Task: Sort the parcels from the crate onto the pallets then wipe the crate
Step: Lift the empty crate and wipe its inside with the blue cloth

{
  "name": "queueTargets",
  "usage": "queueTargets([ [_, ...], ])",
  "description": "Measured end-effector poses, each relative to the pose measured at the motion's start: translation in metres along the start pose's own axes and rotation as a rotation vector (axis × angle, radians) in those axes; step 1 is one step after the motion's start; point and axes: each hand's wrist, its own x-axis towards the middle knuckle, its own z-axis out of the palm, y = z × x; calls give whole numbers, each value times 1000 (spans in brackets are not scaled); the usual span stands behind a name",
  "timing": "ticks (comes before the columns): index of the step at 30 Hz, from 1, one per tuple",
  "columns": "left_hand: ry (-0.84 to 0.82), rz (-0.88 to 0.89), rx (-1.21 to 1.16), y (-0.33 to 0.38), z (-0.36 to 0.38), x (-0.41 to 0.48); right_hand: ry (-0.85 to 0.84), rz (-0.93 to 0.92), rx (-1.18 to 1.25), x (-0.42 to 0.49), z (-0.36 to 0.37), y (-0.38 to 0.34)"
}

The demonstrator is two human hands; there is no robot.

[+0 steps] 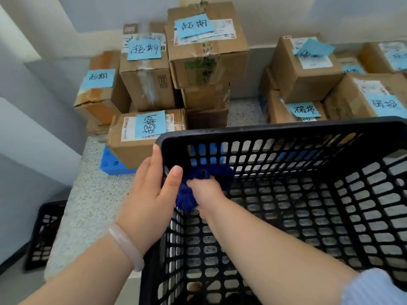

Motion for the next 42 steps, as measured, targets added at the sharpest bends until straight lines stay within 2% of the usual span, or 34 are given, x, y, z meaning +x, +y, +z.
queueTargets([
  [3,-8,6,-4,-3,-1,3,-115,-95,-73,-20,9,-3],
  [8,-38,-12,-56,0,-4,-1,-186,-155,10,-54,0,-23],
  [13,45,8,-244,-5,-4,1,-324,-433,4,-89,-8,-50],
  [18,101,-14,-454,-4,-5,-1,-317,-640,-247,-107,-11,-51],
  [23,136,-14,-430,-2,-6,-3,-313,-501,-393,-123,-27,-26],
  [29,100,-21,-355,-2,-7,-9,-430,-289,-939,-138,-42,9],
  [32,84,-11,-343,-2,-7,-8,-433,-282,-1049,-126,-39,15],
  [34,82,-14,-361,-1,-8,-7,-427,-320,-942,-117,-38,18],
  [38,25,-54,-361,-3,-8,-19,-363,-321,-383,-112,-39,19],
  [40,10,-98,-373,-3,-8,-30,-304,-410,-274,-109,-38,10],
  [42,6,-102,-387,-4,-6,-37,-285,-574,-204,-107,-34,-6],
])
